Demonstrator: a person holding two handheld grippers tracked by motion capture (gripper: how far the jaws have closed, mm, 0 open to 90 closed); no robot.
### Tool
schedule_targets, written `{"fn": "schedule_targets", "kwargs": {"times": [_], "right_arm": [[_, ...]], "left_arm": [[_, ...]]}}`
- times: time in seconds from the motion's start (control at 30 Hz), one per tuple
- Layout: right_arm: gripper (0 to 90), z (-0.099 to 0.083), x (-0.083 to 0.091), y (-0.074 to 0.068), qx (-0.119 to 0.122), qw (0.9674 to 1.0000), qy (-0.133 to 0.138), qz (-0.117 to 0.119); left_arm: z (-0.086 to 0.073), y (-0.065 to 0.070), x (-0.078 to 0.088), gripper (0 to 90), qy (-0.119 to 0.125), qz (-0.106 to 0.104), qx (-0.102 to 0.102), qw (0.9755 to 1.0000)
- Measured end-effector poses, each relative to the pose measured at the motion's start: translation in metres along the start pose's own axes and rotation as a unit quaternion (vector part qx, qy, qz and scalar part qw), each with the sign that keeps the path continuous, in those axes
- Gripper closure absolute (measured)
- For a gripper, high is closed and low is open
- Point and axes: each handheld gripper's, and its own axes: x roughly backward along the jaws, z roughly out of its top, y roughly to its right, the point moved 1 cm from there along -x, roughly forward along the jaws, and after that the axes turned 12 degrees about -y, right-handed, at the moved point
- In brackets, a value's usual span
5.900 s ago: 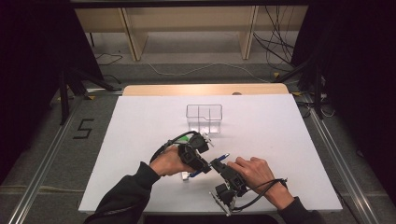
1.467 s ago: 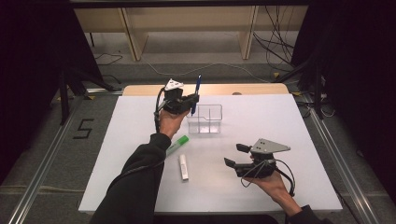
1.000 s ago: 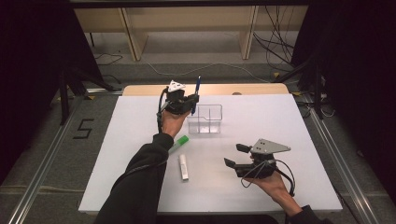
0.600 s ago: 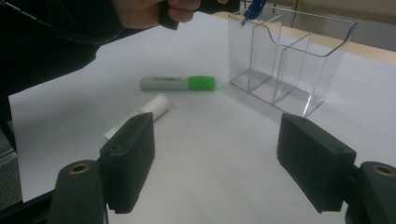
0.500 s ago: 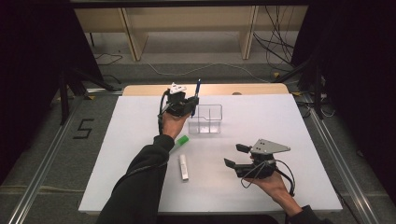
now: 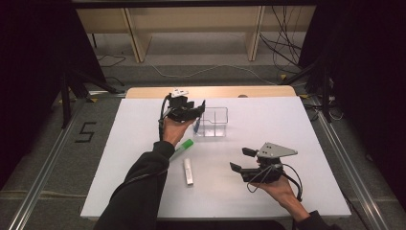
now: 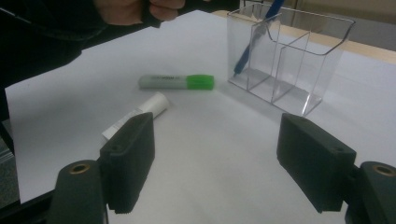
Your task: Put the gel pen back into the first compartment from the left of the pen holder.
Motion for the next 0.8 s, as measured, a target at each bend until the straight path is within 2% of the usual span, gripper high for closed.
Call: {"fn": "schedule_targets", "kwargs": {"times": [0.13,0.2,0.23,0.5,0.8], "right_arm": [[28.7,0.000,0.000,0.000,-0.003,1.0000,0.001,-0.001],[28.7,0.000,0.001,0.000,-0.002,1.0000,0.001,-0.002],[28.7,0.000,0.001,0.000,-0.002,1.0000,0.000,-0.002],[28.7,0.001,0.000,0.000,-0.004,1.0000,0.001,-0.002],[28.6,0.001,0.000,0.000,-0.001,1.0000,0.003,-0.002]], "left_arm": [[0.001,0.001,0.015,30.2,-0.020,-0.006,-0.009,0.9997],[0.000,0.001,0.021,28.7,-0.027,-0.009,-0.005,0.9996],[-0.001,0.000,0.023,27.9,-0.039,-0.013,-0.005,0.9992],[-0.010,-0.002,0.036,22.5,-0.081,-0.014,-0.020,0.9964],[-0.019,-0.007,0.046,19.5,-0.104,-0.024,-0.022,0.9940]]}}
